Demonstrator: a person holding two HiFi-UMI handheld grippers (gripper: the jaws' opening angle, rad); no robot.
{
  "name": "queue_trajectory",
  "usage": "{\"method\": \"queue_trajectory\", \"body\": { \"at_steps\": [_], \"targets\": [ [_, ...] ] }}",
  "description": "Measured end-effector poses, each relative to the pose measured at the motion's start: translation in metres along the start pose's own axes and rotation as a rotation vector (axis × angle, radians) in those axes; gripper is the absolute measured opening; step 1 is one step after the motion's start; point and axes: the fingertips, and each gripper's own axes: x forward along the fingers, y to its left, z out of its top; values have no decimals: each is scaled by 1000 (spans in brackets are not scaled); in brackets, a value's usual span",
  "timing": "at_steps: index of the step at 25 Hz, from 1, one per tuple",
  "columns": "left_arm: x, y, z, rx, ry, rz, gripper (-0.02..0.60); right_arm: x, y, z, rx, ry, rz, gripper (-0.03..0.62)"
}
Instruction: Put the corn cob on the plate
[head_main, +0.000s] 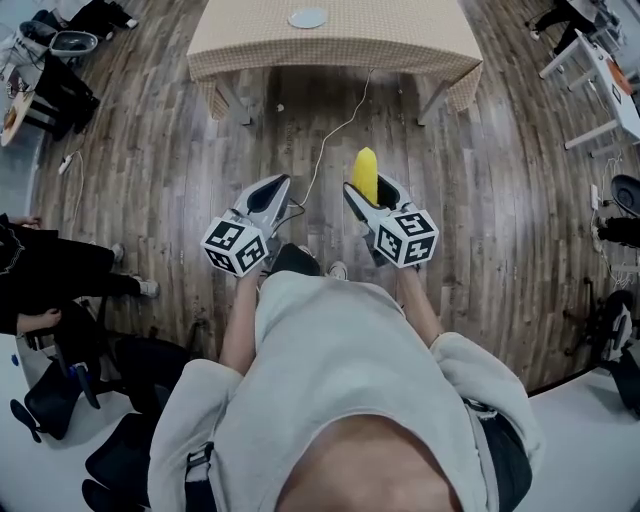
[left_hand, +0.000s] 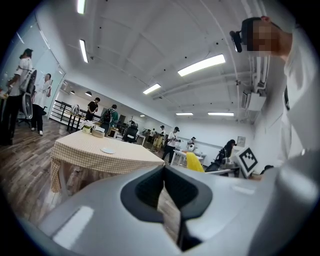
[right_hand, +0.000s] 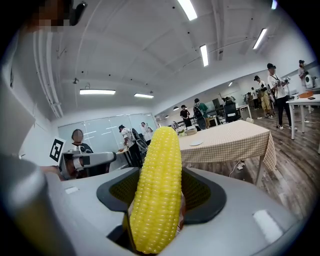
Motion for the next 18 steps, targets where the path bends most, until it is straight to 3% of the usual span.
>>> {"method": "queue_trajectory", "body": {
  "at_steps": [8, 18],
  "targets": [
    [16, 9, 1, -8, -5, 6, 8, 10, -15, 5, 5, -9, -5, 264],
    [41, 50, 13, -11, -16, 34, 8, 46, -37, 18, -1, 2, 1, 264]
  ]
}}
